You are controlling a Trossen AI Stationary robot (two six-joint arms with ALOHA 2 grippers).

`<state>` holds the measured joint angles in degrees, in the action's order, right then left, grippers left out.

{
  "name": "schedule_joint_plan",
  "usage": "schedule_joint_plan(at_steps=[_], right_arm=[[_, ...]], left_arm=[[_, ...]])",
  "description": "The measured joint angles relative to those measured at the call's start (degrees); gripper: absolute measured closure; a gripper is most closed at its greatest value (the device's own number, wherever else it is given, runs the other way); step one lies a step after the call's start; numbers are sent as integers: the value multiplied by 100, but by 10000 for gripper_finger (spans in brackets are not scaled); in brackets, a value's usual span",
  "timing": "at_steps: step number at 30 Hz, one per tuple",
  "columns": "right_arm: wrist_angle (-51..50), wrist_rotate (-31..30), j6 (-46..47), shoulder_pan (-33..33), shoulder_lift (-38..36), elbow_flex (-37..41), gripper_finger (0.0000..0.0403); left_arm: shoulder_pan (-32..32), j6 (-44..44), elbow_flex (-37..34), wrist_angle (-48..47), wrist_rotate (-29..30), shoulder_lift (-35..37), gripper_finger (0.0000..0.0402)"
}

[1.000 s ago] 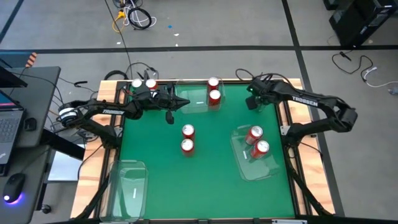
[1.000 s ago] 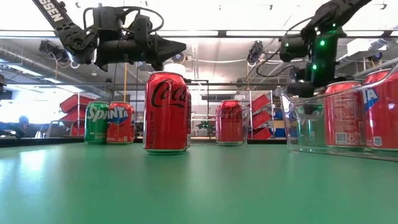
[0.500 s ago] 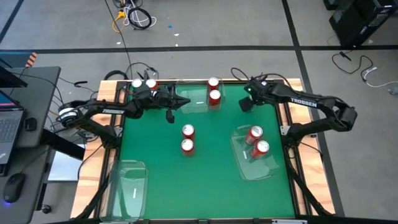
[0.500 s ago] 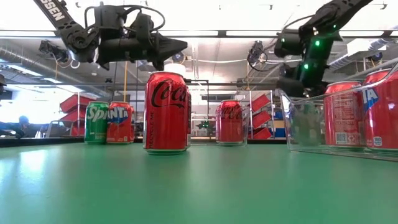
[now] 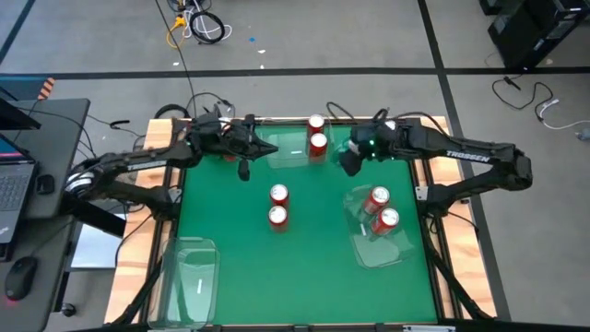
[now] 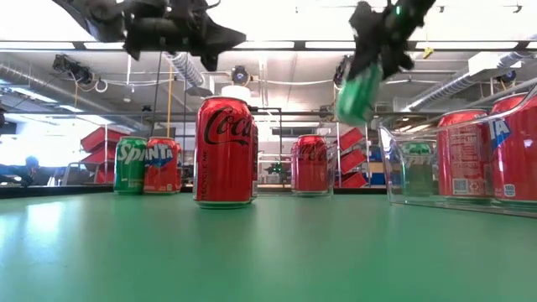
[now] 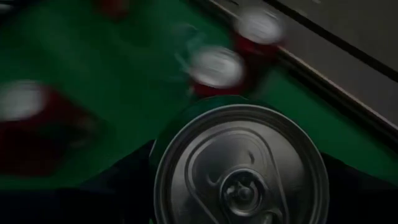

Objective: Sort soda cans
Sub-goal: Put the green soda can into the middle left transparent bin

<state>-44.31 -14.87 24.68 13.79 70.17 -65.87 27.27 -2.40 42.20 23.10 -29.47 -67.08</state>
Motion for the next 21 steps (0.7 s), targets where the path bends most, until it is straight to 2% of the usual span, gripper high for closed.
schedule_joint_plan(at_steps=[6, 11, 16, 21], right_arm=[[447, 10, 260, -1320, 88, -311, 112], [717, 24, 484, -2218, 730, -479, 112], [546, 28, 534, -2761, 1661, -1088, 112], [-230, 26, 520, -2991, 2564, -1920, 112]], left_arm=[[-114, -77, 45, -820, 36, 703, 398], [-325, -211, 45, -1275, 332, 1030, 399], [-518, -211, 45, -1442, 550, 1131, 399], [-613, -214, 45, -1445, 567, 1131, 399]])
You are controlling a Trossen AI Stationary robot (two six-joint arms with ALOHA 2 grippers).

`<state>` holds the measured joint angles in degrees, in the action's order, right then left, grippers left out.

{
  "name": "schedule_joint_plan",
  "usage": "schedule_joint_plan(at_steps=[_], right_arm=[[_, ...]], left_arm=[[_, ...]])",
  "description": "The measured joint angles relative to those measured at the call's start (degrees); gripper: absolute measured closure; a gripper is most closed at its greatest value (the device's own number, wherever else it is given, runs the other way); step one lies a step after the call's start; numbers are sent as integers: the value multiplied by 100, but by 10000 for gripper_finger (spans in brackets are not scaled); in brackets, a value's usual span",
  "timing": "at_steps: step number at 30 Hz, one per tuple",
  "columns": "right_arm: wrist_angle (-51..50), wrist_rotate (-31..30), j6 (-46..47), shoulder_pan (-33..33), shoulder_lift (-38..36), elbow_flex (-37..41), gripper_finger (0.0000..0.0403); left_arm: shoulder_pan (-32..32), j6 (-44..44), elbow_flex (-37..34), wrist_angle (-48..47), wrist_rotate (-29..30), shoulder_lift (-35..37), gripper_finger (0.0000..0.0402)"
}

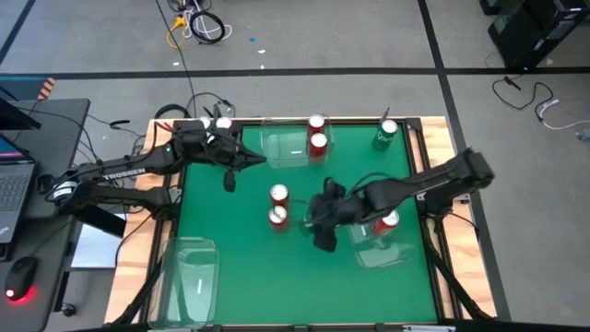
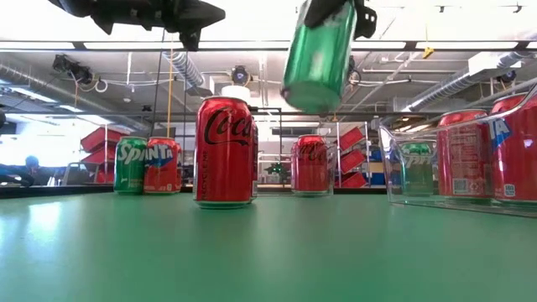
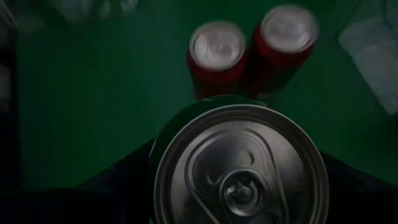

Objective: Sort soda cans
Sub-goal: Put the green soda can into the middle left transparent bin

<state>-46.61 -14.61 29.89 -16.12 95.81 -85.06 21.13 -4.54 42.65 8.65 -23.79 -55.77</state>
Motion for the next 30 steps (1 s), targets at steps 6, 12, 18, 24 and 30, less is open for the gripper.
schedule_joint_plan(at_steps=[6, 12, 18, 24, 30], right_arm=[[-404, -9, -116, 33, 831, -436, 112], [-411, 105, -295, 155, 1401, -452, 112], [-434, 128, -328, 205, 1579, -452, 112], [-267, 94, -328, 205, 1573, -454, 112], [13, 117, -317, 212, 1573, -293, 112]], left_arm=[[-23, -11, -2, -80, 35, 0, 399], [-23, -13, -2, -112, 35, 0, 399], [-25, -3, -2, -270, 38, 0, 399], [-25, -2, -2, -384, 40, -2, 399], [-25, 0, -2, -392, 39, -2, 399]])
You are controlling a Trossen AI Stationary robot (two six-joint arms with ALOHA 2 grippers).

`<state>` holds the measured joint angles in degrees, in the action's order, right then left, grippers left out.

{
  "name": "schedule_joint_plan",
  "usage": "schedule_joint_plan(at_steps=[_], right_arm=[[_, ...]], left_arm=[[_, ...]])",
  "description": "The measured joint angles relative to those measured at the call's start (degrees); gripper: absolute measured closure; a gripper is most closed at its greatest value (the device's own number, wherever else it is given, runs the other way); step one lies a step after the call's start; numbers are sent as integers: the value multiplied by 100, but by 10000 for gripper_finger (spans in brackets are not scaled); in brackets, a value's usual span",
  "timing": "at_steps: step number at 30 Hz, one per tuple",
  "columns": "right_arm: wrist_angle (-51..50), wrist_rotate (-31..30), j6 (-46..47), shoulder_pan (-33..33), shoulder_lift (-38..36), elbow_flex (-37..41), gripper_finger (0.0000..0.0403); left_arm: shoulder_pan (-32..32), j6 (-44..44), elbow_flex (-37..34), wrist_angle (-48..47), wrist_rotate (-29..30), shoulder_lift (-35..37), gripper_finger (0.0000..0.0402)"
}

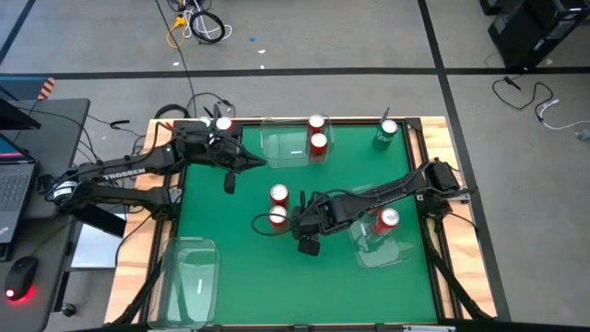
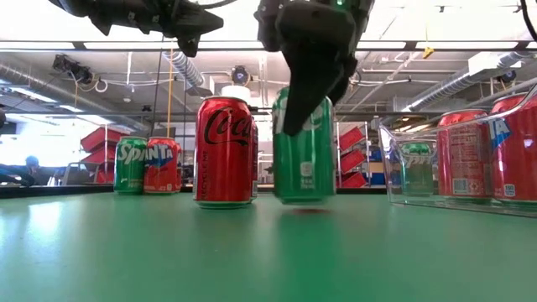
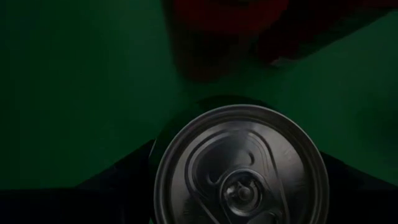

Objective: Sort soda cans
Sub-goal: Put the green soda can into the middle left transparent bin

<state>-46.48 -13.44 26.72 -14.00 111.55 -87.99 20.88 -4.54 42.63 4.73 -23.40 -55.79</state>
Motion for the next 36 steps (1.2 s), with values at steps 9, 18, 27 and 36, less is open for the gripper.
schedule_joint_plan(at_steps=[9, 18, 27, 36], right_arm=[[341, 1, 39, 53, -20, 266, 105], [438, 4, -85, 57, -56, 278, 35], [234, 5, -554, -29, -429, -118, 59], [-674, -666, -473, -17, -552, -690, 167]], left_arm=[[0, 4, -2, -11, 2, 0, 399], [-2, 24, -2, -31, 2, -2, 399], [-1, 31, -4, -2, 2, -2, 395], [-52, 385, -7, 682, -208, -2, 395]])
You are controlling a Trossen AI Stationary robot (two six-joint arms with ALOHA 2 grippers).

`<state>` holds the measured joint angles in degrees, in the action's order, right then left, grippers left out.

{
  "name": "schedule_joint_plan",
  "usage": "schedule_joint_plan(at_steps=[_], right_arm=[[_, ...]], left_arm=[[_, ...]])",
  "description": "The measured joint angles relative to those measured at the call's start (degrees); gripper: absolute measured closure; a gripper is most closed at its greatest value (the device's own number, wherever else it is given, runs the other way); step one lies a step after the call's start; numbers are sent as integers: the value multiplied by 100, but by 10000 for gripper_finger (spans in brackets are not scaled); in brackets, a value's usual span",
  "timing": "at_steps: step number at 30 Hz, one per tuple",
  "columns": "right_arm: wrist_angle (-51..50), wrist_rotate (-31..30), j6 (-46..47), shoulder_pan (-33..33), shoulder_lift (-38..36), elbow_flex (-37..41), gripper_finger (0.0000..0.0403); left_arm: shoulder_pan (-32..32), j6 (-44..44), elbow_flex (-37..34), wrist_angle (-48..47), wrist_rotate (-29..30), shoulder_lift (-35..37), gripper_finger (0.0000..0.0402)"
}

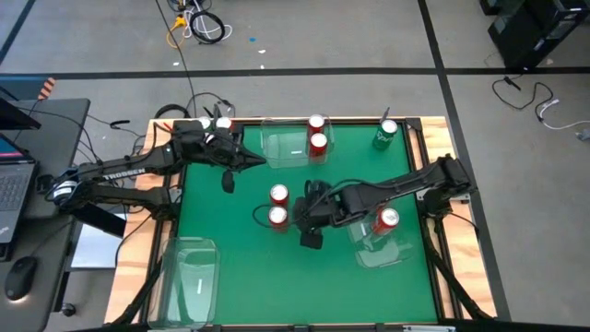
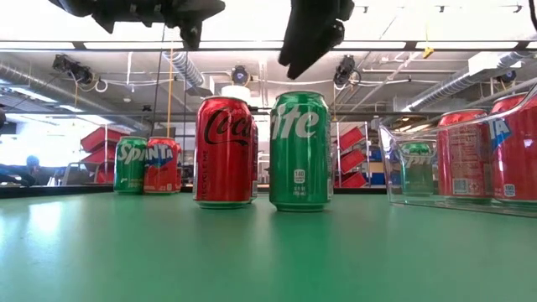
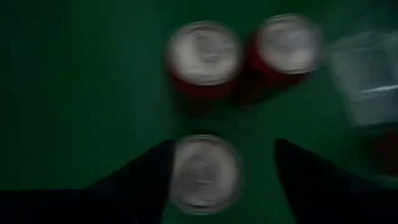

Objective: Sort soda cans
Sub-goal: Put the green soda can into the middle left transparent bin

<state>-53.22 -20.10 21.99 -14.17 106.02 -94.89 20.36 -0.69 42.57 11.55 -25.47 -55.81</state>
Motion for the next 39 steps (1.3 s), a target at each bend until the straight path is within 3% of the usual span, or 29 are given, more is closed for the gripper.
schedule_joint_plan(at_steps=[5, 7, 14, 18, 23, 29, 39], right_arm=[[-486, -1093, 81, -2, -103, 328, 343], [-356, -1349, 174, -2, -267, 636, 386], [1551, -1444, -96, 15, -1332, 2146, 398], [3156, -850, -737, 103, -2076, 3214, 400], [4688, -442, -1294, 330, -2952, 4407, 402], [5416, -445, -1729, 694, -3784, 5209, 402], [5445, -444, -2393, 1002, -4535, 5602, 403]], left_arm=[[-101, 2, 0, 37, 2, -4, 394], [-141, 2, 0, -41, 3, -7, 394], [-216, 58, 10, -191, 2, -7, 399], [-253, -137, 478, -1371, 74, -129, 400], [-581, -539, 1374, -2797, 636, -644, 400], [-1092, -662, 2505, -4026, 1383, -1716, 398], [-1941, -632, 4653, -5872, 1988, -3458, 392]])
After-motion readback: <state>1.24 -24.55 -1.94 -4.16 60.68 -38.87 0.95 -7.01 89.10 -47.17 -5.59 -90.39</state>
